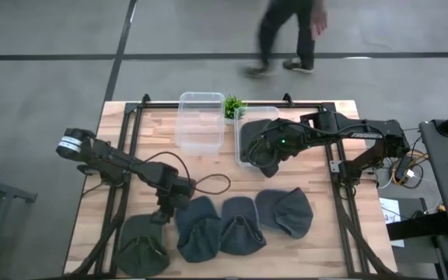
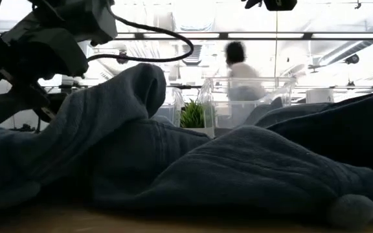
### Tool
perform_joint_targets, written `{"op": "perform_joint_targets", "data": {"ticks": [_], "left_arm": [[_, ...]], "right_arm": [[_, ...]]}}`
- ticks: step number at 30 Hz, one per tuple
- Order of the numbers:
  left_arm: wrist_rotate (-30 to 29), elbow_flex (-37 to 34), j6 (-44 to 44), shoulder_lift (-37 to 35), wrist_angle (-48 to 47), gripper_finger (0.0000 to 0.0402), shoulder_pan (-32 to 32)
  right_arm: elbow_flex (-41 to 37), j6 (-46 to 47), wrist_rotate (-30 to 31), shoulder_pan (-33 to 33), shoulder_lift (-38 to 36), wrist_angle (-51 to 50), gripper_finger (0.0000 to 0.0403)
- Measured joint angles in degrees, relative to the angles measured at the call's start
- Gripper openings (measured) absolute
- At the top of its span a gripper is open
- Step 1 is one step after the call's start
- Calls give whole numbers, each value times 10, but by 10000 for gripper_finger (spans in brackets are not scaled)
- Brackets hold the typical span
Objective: Pick & Place hat
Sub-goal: Put the black cap into the right transparent bin
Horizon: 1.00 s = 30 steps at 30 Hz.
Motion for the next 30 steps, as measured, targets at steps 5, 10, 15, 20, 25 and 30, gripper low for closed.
{"op": "perform_joint_targets", "data": {"ticks": [5, 10, 15, 20, 25, 30], "left_arm": [[2, 7, -18, -12, -11, 131, -4], [3, 5, -82, -14, -20, 131, -3], [14, -2, -129, -12, -19, 131, -6], [1, -4, -121, -8, -20, 131, -13], [1, -4, -125, -9, -20, 131, -21], [-4, -4, -116, -9, -19, 131, -29]], "right_arm": [[0, 0, 0, 0, -1, -3, 73], [0, 1, 0, 0, -1, -4, 77], [0, 0, 0, 0, -1, -3, 71], [0, 0, 0, 0, -1, -4, 69], [0, 0, -1, 0, -1, -3, 75], [0, 1, -1, 0, -1, -3, 76]]}}
